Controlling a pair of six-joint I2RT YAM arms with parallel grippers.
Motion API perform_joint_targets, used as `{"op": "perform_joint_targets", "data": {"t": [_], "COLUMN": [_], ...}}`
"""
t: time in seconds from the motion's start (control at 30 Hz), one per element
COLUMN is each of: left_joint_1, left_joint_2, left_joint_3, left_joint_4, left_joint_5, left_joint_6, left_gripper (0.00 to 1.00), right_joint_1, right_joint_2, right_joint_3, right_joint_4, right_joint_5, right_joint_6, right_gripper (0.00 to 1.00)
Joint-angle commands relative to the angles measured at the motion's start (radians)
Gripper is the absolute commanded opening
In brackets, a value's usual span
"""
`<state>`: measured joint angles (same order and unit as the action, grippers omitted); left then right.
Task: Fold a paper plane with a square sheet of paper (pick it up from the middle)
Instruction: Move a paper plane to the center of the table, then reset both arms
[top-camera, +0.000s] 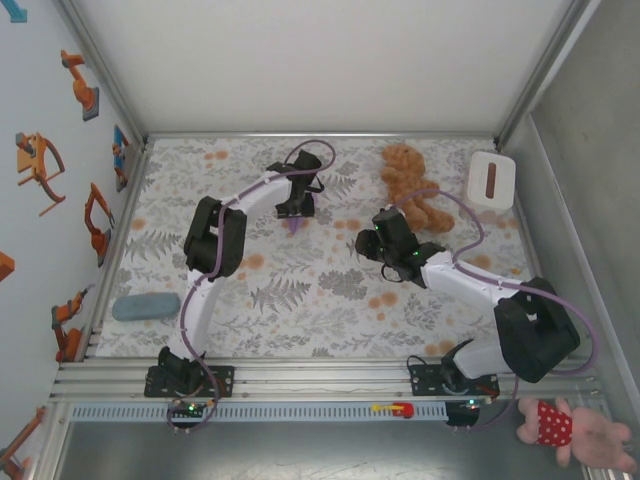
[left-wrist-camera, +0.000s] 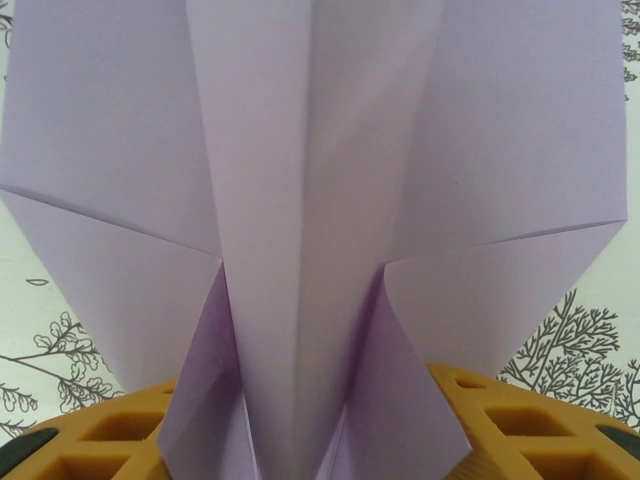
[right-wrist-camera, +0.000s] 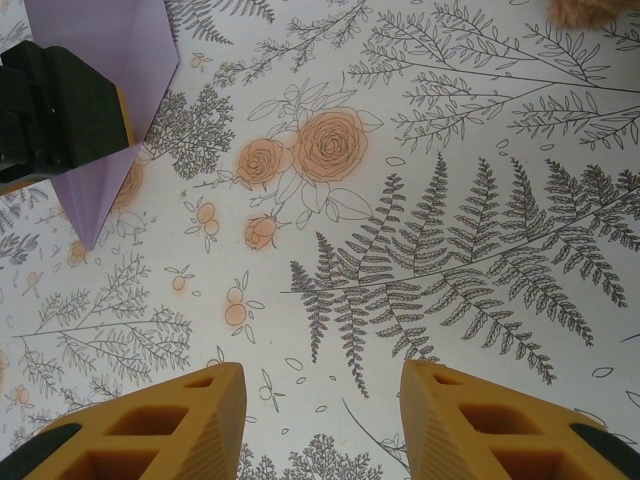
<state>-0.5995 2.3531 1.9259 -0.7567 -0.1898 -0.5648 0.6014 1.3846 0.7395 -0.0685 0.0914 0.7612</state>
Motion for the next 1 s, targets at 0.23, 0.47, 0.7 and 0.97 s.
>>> {"op": "perform_joint_targets", "data": {"t": [0.23, 0.47, 0.7, 0.97], "left_joint_1": [0.009, 0.015, 0.029, 0.092], "left_joint_2": [-0.068, -0.220, -0.525, -0.920], "left_joint_3": [0.067, 0.037, -0.236, -0.707], "left_joint_4": [-0.073, -0.084, 0.027, 0.263], "left_joint_5": [0.047, 0.026, -0.079, -0.269], "left_joint_6": [0.015, 0.011, 0.005, 0.029], "left_gripper": [0.55, 0.59, 0.69, 0.96], "right_joint_1": [-0.015, -0.035, -0.062, -0.119], "right_joint_2": [-0.033, -0.099, -0.230, -0.439], "right_joint_3": [0.030, 0.079, 0.096, 0.050], "right_joint_4": [-0.068, -0.158, -0.282, -0.359], "right_joint_5": [0.054, 0.126, 0.288, 0.536], "right_joint_6": [-0.021, -0.066, -0.126, -0.225], "right_gripper": [0.44, 0.44, 0.52, 0.88]}}
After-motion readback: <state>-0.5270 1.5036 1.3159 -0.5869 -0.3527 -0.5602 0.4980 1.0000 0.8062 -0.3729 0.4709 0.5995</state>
